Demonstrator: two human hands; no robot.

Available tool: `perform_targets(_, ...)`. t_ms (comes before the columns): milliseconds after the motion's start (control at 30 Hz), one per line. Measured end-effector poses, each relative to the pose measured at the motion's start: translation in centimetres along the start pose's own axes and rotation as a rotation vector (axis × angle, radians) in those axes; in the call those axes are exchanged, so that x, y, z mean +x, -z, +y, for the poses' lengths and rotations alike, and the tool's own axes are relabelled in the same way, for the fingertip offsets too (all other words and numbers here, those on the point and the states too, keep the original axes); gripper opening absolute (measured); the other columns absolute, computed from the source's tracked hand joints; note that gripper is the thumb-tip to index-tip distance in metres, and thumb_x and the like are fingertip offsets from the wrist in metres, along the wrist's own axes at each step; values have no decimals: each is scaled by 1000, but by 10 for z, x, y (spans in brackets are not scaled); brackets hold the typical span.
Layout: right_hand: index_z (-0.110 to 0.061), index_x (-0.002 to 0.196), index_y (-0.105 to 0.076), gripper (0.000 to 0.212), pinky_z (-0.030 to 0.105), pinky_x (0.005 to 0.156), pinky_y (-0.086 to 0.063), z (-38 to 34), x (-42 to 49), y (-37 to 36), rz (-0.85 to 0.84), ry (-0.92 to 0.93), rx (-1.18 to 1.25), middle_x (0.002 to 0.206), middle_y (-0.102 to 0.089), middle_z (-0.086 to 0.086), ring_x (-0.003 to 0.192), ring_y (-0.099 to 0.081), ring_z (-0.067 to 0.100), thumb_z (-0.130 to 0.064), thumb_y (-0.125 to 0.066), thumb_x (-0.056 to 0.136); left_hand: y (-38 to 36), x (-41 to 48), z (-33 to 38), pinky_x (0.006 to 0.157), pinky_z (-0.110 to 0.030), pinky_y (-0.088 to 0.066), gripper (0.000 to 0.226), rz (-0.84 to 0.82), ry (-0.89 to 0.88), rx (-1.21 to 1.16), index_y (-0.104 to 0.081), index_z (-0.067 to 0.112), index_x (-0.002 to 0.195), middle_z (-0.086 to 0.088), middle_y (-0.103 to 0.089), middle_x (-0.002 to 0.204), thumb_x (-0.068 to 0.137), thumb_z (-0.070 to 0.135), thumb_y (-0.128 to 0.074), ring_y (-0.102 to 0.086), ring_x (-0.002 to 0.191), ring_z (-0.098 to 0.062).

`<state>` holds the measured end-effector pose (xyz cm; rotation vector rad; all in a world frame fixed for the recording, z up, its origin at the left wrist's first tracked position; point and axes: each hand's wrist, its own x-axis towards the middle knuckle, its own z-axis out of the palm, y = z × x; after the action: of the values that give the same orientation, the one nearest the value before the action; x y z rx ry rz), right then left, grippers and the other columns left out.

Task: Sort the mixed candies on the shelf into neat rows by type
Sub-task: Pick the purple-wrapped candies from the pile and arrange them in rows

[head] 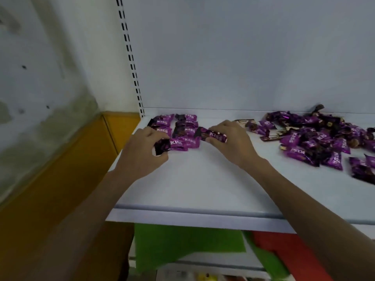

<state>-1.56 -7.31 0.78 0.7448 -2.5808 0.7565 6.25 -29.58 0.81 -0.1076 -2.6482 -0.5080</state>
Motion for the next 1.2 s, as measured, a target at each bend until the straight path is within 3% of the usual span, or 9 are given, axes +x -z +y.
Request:
perform_targets(167,-12,114,-61,33,37,85,-41,-28,-8,-23,-60,16,-37,109,-63,9,103,-51,27,-30,-61,86,8,-10,-35,84,-36,-46,42,-50,14,-2,-62,16,115,-9,-59,106,75,23,-71,-52,101,-25)
perform_targets(367,-14,101,-66,25,36,83,-42,-44,-9,-36,-79,32,-61,99,-67,4,96,-54,24,-32,-65,82,4,-12,-60,81,-29,-42,40,-93,51,-35,-57,20,117,-6,-55,109,79,21,-66,-50,102,-22)
perform_targets(500,-14,100,-67,25,36,82,-43,-52,-8,-40,-106,76,-65,98,-68,5,96,-55,24,-29,-68,80,4,-9,-69,84,-34,-45,38,-104,15,-47,-58,19,116,-8,-57,110,79,19,-65,-50,102,-23)
perform_targets(633,-15,100,-67,24,29,79,-40,-55,-2,-43,-119,72,-64,100,-66,3,97,-52,21,-30,-66,81,3,-3,-73,87,-34,-43,40,-121,-10,-38,-57,21,118,-6,-57,116,79,21,-65,-48,107,-23)
perform_targets(1000,-15,101,-67,25,25,76,-36,-54,1,-48,-85,36,-50,100,-66,2,96,-53,21,-31,-65,82,4,-2,-70,85,-26,-36,44,-141,-16,-83,-55,20,122,-5,-55,120,81,31,-63,-47,110,-21)
perform_targets(1133,-15,101,-68,43,32,81,-40,-55,8,-53,-61,72,-72,104,-67,1,100,-51,22,-44,-43,82,4,-3,-65,85,-22,-32,58,-145,-31,-94,-56,18,123,-2,-55,120,72,45,-49,-46,111,-18)
perform_targets(1200,-17,104,-68,56,31,82,-35,-57,11,-57,-89,103,-131,111,-65,-2,107,-49,20,-50,-30,80,3,-5,-65,85,-21,-31,57,-145,-35,-93,-54,18,125,-3,-54,122,75,44,-52,-45,112,-18)
